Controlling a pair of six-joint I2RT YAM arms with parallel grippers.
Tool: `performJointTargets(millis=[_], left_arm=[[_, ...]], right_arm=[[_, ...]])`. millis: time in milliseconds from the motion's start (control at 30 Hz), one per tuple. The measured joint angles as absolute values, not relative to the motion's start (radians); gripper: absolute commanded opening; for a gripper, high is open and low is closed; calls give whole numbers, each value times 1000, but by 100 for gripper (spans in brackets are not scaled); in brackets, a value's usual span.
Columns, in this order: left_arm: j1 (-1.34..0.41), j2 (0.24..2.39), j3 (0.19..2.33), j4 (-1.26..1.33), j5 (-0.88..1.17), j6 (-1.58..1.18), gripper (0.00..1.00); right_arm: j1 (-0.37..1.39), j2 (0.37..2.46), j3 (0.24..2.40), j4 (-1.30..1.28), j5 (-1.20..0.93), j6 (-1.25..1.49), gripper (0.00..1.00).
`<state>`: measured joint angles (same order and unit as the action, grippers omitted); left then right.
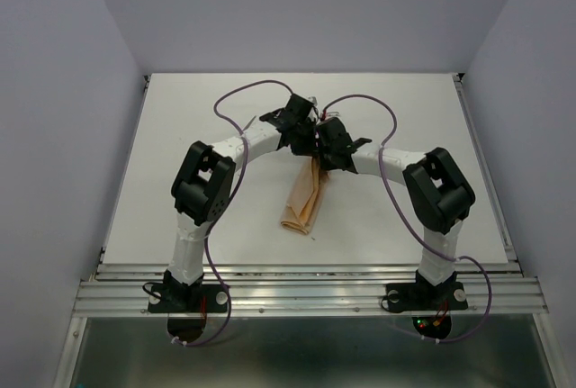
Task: Fold the napkin into a case and place the utensils inside
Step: Stuff the top corner of the smaller-rectangle-folded napkin into the folded napkin.
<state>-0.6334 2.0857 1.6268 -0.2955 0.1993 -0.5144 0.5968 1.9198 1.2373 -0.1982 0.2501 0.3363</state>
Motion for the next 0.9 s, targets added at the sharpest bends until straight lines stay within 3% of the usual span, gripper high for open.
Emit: performJointTargets(millis=[900], left_arm=[[-633, 2086, 1564, -265, 241, -504, 0]], right_arm=[[572, 1859, 1166, -118, 213, 499, 1]])
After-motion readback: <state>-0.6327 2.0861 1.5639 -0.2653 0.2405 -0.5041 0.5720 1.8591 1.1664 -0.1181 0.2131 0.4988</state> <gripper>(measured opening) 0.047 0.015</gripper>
